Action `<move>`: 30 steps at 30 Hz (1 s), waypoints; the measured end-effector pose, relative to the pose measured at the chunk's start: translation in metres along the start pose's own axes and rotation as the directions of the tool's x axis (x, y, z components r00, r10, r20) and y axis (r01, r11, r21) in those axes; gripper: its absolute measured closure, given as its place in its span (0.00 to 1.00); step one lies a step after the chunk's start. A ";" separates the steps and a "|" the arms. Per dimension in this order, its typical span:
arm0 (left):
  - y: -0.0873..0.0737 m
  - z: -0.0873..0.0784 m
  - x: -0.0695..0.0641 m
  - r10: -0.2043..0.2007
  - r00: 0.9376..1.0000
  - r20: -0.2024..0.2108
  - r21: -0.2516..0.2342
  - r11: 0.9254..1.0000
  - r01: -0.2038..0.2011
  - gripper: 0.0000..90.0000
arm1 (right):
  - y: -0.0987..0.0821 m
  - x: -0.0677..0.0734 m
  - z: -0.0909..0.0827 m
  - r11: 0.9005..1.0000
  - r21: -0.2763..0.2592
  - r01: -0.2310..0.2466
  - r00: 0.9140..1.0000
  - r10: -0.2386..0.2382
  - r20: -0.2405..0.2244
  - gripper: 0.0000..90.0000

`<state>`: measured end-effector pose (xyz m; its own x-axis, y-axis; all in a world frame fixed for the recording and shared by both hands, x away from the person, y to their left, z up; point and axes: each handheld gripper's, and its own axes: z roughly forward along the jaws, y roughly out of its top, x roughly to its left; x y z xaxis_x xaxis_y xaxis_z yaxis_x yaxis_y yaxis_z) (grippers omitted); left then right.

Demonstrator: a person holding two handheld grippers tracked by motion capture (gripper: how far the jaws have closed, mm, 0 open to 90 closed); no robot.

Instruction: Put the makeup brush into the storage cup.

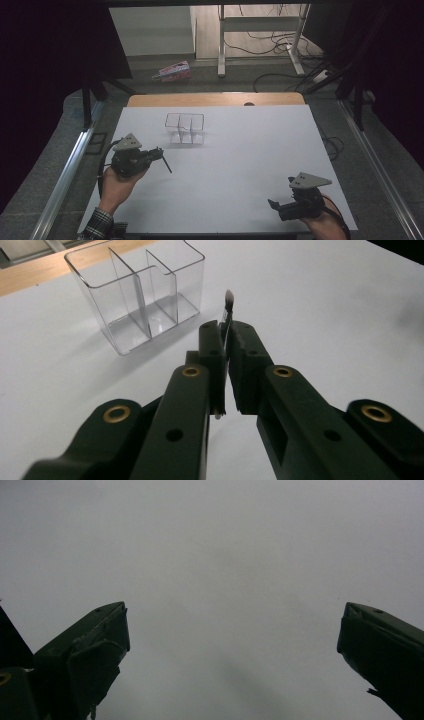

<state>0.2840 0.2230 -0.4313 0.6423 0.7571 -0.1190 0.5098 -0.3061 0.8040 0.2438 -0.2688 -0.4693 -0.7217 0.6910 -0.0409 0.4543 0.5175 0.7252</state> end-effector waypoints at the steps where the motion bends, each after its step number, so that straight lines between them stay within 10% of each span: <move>1: 0.001 0.001 0.001 -0.002 1.000 0.000 -0.001 1.000 0.002 0.95 | -0.001 0.000 -0.001 1.000 -0.001 -0.002 1.000 0.002 0.001 0.00; 30: 0.041 0.003 0.035 -0.041 0.998 -0.049 -0.030 0.999 0.040 0.95 | -0.017 -0.008 -0.013 0.999 -0.004 -0.046 0.999 0.046 0.005 0.00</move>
<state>0.3292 0.2353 -0.4048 0.5923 0.7962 -0.1236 0.5176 -0.2584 0.8157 0.2350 -0.2901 -0.4722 -0.6971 0.7169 -0.0109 0.4849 0.4826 0.7293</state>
